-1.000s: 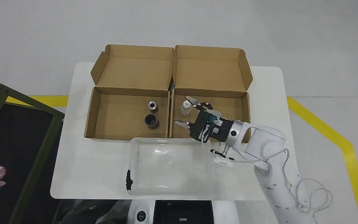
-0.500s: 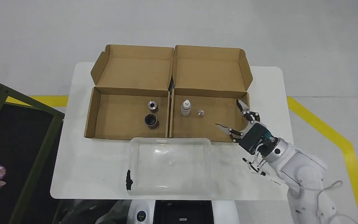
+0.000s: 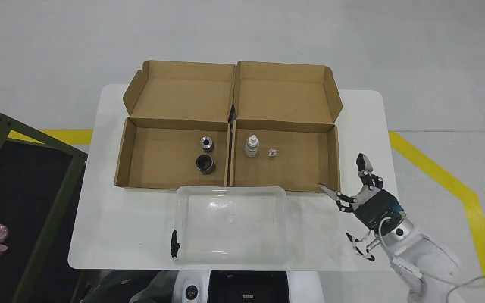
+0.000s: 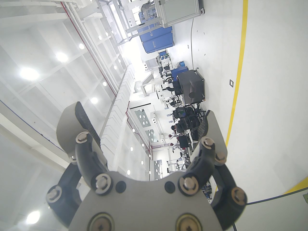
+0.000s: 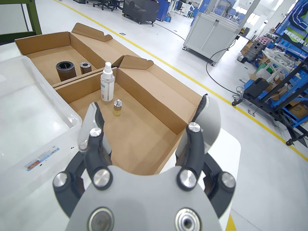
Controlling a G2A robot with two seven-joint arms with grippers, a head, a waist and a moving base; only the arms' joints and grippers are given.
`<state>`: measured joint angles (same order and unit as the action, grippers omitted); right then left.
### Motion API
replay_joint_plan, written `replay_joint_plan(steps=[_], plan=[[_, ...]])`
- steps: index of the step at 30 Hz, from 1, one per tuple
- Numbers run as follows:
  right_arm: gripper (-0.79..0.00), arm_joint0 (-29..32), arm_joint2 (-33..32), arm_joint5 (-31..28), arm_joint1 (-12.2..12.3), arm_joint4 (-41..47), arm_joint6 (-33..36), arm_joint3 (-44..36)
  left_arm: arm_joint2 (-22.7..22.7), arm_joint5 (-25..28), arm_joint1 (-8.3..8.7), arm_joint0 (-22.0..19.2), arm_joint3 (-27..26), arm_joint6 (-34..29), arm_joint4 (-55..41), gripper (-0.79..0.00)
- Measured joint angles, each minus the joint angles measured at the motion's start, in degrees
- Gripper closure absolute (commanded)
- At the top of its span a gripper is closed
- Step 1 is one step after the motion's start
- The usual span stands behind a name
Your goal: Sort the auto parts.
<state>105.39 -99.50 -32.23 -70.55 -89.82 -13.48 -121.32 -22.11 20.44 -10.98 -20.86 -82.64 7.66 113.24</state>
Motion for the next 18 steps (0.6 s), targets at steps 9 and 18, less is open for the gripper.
replay_joint_plan(steps=[9,18], plan=[[-0.785,2.6,-0.4,2.2,0.1,0.7,-2.8,0.7,0.0,0.0,0.0,0.0,0.0,0.0,0.0,-0.785],[-0.785,2.5,-0.6,2.7,0.2,1.4,-3.2,1.2,0.0,0.0,0.0,0.0,0.0,0.0,0.0,-0.785]])
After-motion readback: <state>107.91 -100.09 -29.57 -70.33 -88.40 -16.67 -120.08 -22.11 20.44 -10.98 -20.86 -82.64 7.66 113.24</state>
